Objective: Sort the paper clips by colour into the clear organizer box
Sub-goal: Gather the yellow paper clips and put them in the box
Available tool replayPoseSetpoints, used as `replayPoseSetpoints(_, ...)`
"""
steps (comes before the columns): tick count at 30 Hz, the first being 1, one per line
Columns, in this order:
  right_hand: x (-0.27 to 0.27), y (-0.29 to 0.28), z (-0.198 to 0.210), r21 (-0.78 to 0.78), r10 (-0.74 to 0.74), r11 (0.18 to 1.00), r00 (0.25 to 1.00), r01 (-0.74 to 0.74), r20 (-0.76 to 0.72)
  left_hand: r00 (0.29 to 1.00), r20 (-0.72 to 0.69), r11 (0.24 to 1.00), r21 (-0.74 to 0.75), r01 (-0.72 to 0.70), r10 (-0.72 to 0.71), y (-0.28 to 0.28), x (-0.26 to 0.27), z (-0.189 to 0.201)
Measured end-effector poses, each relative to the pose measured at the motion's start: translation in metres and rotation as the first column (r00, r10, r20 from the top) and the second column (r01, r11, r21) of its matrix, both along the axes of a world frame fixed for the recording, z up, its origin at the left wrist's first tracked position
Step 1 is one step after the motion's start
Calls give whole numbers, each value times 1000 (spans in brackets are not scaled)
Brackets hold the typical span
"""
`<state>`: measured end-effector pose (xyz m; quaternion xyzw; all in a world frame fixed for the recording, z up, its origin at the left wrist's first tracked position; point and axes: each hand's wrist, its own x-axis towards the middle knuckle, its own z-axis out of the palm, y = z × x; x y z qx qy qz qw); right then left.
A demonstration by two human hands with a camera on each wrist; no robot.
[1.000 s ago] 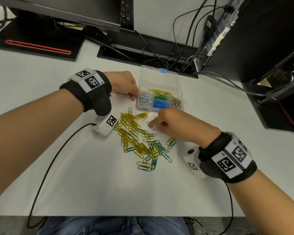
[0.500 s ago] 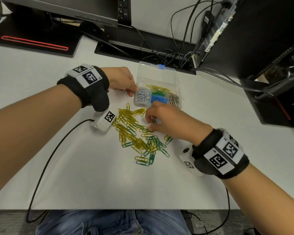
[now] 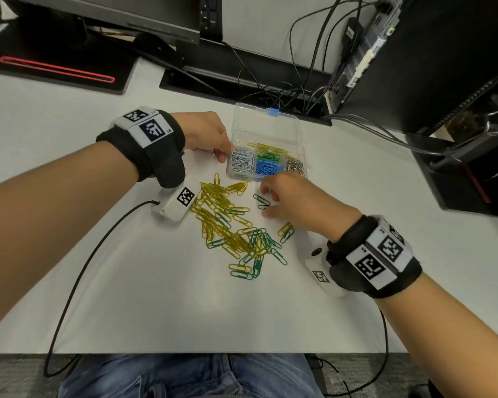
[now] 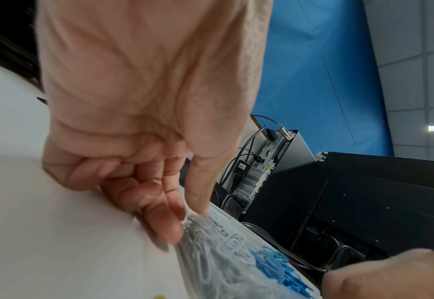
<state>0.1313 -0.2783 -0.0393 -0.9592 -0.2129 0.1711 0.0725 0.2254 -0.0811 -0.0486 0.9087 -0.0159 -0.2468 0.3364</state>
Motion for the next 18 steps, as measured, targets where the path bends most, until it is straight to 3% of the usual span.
replayPoseSetpoints(7,2,8,-3,-134,61,989,996,-70,-67,1000,16,1000,11,4,-4,1,2,-3)
replayPoseSetpoints(10,2,4,2,-96,106,989,992,-112,-62,1000,15,1000,7,5,-5,1,3,-4)
replayPoseSetpoints(15,33,0,21,136,-40,991,969,6,245,1000,-3,1000,9,20,-20,1,2,0)
replayPoseSetpoints(18,56,1,26,92,-69,995,969,49,237,1000,-15,1000,-16,-10,10,4,1,4)
